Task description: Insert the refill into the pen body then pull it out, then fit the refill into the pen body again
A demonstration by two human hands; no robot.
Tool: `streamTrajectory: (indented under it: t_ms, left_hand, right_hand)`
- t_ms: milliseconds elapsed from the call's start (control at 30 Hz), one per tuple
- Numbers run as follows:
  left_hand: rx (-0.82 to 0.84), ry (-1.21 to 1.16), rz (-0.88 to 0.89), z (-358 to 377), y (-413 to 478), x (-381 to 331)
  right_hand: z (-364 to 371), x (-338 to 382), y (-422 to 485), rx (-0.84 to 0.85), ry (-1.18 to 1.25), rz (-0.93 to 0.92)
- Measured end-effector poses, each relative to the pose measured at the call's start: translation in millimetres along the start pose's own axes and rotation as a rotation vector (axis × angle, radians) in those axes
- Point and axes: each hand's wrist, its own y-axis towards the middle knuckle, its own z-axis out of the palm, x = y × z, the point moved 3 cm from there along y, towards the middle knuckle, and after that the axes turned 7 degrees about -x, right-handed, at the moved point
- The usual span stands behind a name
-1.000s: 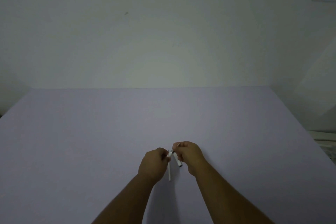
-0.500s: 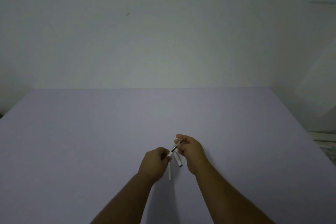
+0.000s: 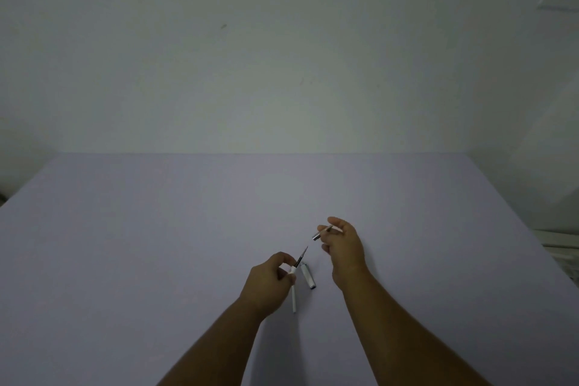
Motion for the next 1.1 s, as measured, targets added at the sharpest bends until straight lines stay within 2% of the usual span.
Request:
streamTrajectory:
  t_ms: [67, 100, 233, 367, 1100]
  left_hand:
    - [-0.005, -0.016, -0.023, 1, 2, 5]
    - [-0.009, -0.022, -0.035, 3, 3, 7]
    - [-0.026, -0.030, -0.080, 11, 8, 17]
    - [-0.023, -0.026, -0.099, 20, 9, 25]
    - [-0.023, -0.035, -0.113, 29, 12, 40]
  right_hand:
    - [-6, -1, 8, -0.065, -0.003, -0.029]
    - [-9, -4, 11, -0.075, -0.079, -0.049]
    - [-16, -34, 16, 0.018, -0.668, -0.104]
    - [-18, -56, 16, 0.065, -0.874, -0.169]
    - [-20, -71, 18, 0.012, -0.865, -0.247]
